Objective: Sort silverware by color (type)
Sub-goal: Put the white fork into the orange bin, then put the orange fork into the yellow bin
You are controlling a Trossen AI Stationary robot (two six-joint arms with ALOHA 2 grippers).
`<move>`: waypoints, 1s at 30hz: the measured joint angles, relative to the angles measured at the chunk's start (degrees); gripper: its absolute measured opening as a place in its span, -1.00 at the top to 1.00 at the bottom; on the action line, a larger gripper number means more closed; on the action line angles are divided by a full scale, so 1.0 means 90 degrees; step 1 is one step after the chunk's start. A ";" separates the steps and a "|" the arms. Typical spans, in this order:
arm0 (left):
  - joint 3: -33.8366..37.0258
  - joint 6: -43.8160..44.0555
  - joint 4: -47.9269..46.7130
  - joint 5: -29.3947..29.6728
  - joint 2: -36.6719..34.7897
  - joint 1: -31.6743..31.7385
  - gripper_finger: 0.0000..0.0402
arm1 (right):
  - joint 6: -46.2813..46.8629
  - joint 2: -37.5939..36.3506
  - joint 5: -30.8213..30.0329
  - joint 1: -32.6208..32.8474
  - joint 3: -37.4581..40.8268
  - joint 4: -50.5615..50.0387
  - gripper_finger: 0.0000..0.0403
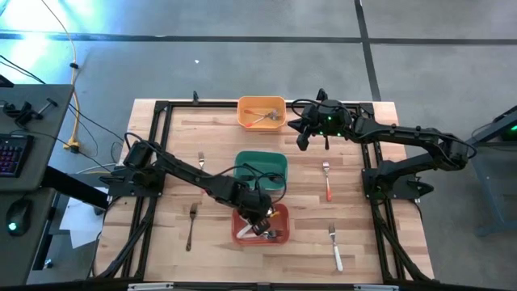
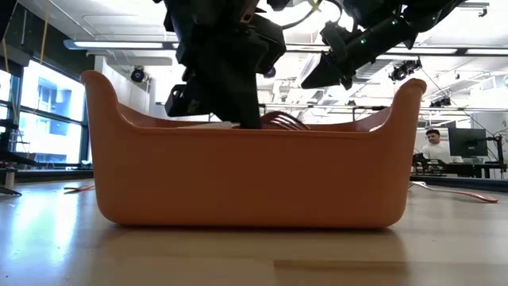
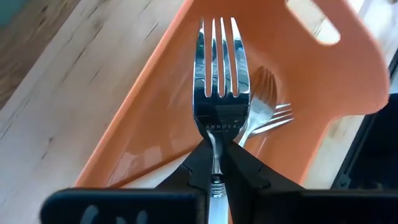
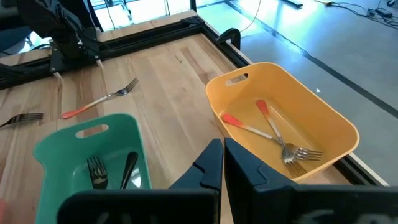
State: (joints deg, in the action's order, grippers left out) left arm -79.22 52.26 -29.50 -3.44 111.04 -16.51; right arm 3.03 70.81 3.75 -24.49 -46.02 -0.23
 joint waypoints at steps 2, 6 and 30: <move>0.0000 0.0004 0.0098 -0.0053 0.0000 0.0000 0.83 | 0.0001 0.0000 0.0000 0.0000 0.0000 0.0005 1.00; 0.0000 0.0001 0.0246 -0.0274 -0.0017 0.0000 0.68 | 0.0014 0.0002 0.0005 0.0000 0.0000 0.0005 1.00; 0.2187 -0.1506 0.1222 -0.0591 -0.2734 0.1137 1.00 | 0.0866 0.0002 -0.0026 0.0002 0.0000 -0.0086 1.00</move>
State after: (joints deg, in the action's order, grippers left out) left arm -59.54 38.71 -18.50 -8.76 86.44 -6.28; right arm 10.82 70.83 3.51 -24.47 -46.02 -1.00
